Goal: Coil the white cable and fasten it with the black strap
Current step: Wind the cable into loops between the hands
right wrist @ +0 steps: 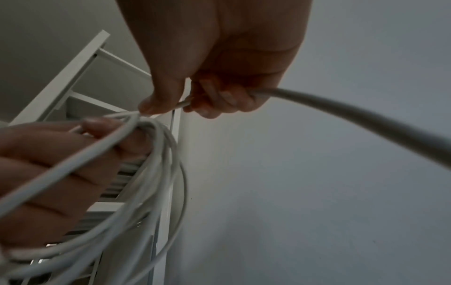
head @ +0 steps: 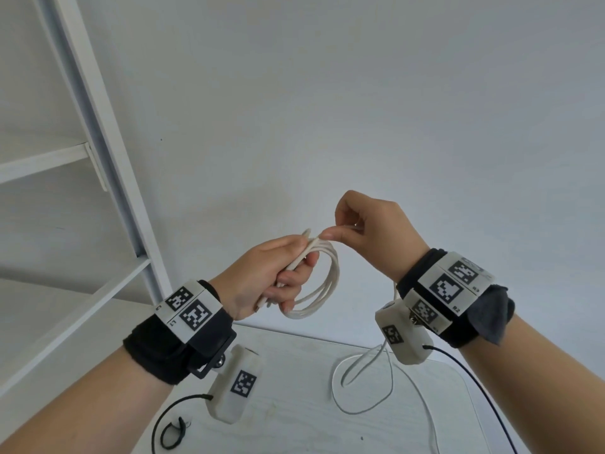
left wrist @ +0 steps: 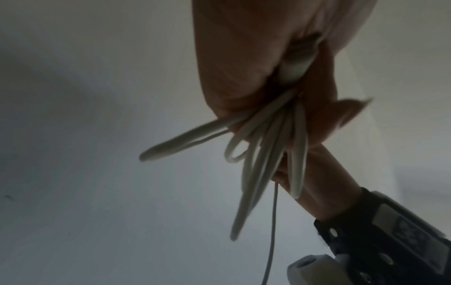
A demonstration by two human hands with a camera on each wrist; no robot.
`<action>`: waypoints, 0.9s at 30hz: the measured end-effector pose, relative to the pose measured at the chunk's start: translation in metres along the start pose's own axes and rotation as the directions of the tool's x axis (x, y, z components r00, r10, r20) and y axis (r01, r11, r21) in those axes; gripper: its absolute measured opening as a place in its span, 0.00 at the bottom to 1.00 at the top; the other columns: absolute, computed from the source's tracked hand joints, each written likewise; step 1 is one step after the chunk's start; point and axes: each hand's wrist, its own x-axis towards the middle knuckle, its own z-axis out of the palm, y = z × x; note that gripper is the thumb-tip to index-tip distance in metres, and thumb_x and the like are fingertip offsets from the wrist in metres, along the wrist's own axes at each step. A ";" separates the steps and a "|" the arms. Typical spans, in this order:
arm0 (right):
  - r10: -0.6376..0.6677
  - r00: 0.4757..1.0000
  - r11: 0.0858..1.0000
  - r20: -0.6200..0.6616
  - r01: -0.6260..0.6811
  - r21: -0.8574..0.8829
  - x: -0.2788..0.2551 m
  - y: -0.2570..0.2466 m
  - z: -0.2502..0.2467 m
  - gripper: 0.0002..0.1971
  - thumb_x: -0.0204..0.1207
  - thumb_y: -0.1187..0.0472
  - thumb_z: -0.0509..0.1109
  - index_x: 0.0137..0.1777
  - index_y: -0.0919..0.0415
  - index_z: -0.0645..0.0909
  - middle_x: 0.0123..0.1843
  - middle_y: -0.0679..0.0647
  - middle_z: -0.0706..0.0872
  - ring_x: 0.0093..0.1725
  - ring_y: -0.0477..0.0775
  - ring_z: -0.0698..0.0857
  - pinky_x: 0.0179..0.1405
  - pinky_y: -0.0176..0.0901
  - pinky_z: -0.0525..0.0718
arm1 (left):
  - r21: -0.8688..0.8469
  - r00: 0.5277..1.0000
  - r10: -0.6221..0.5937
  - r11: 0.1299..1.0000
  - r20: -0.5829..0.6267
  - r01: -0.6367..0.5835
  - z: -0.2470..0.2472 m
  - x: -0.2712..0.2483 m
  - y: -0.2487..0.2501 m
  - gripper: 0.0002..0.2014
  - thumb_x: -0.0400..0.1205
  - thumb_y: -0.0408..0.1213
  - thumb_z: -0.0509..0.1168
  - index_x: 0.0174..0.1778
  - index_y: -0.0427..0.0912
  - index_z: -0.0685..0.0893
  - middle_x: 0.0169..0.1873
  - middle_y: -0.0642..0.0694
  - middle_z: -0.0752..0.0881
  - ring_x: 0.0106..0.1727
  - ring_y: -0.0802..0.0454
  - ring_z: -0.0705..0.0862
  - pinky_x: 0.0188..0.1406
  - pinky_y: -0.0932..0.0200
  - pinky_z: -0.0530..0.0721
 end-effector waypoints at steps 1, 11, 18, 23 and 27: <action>0.009 1.000 1.000 0.011 -0.009 0.019 0.000 0.002 0.000 0.17 0.65 0.47 0.76 0.36 0.60 0.75 0.27 0.48 0.77 0.26 0.43 0.71 0.29 0.31 0.72 | -0.027 1.000 -0.008 1.000 0.012 0.008 0.000 -0.001 0.000 0.17 0.85 0.48 0.50 0.41 0.40 0.75 0.20 0.52 0.63 0.15 0.58 0.56 0.16 0.65 0.69; 0.213 0.955 0.917 0.205 -0.268 0.295 -0.004 0.032 0.009 0.16 0.77 0.52 0.65 0.28 0.55 0.76 0.24 0.49 0.72 0.23 0.44 0.70 0.26 0.34 0.74 | -0.358 0.994 0.088 0.932 0.071 -0.057 -0.011 -0.003 0.008 0.20 0.80 0.54 0.53 0.28 0.46 0.77 0.15 0.56 0.58 0.12 0.61 0.53 0.12 0.71 0.58; 0.290 0.923 0.879 0.254 -0.362 0.310 -0.024 0.065 0.026 0.18 0.80 0.56 0.61 0.28 0.57 0.76 0.23 0.50 0.69 0.23 0.45 0.68 0.26 0.35 0.74 | -0.602 0.963 0.269 0.771 0.015 -0.206 -0.050 -0.002 0.038 0.22 0.86 0.50 0.47 0.33 0.44 0.77 0.18 0.54 0.59 0.14 0.59 0.56 0.12 0.66 0.62; 0.356 0.893 0.853 0.275 -0.431 0.294 -0.039 0.082 0.035 0.15 0.80 0.58 0.61 0.31 0.54 0.78 0.23 0.49 0.66 0.23 0.44 0.65 0.27 0.36 0.70 | -0.791 0.907 0.406 0.588 0.110 -0.167 -0.091 0.000 0.052 0.23 0.88 0.49 0.46 0.43 0.35 0.78 0.21 0.47 0.67 0.19 0.53 0.66 0.21 0.57 0.68; 0.366 0.889 0.847 0.274 -0.440 0.296 -0.041 0.086 0.035 0.15 0.80 0.59 0.61 0.31 0.52 0.79 0.22 0.45 0.66 0.22 0.41 0.66 0.28 0.35 0.72 | -0.582 0.885 0.375 0.668 -0.277 -0.465 -0.095 -0.004 0.055 0.22 0.87 0.51 0.47 0.33 0.45 0.76 0.14 0.52 0.69 0.13 0.59 0.60 0.13 0.68 0.63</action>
